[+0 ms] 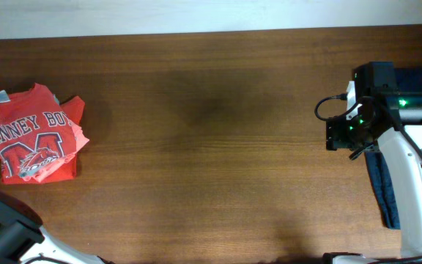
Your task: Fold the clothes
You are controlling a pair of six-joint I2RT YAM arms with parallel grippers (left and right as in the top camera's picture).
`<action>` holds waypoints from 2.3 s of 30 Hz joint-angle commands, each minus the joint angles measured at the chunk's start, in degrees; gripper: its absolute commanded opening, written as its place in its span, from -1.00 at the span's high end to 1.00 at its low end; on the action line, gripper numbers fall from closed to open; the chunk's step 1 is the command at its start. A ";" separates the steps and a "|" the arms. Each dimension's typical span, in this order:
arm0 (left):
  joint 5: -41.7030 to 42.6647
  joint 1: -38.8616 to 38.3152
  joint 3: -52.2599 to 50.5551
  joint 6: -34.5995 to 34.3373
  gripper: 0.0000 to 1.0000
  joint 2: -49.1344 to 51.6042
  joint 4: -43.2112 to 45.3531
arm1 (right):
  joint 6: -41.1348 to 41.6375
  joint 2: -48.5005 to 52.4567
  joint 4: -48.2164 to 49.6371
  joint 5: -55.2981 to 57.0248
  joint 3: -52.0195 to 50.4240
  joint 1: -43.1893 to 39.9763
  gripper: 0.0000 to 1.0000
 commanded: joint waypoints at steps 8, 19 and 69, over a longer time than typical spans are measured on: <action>-5.81 1.86 -0.76 -9.40 0.61 2.12 0.61 | 0.17 -0.44 -0.20 -0.15 0.92 -0.17 -0.45; -5.66 1.38 -0.74 -9.40 0.61 2.10 0.15 | 0.20 -0.24 -0.17 -0.15 0.90 -0.17 -0.46; -8.20 0.57 -34.29 -40.57 0.51 -10.69 26.32 | 0.35 -0.22 -2.05 -0.15 0.79 -0.17 -0.50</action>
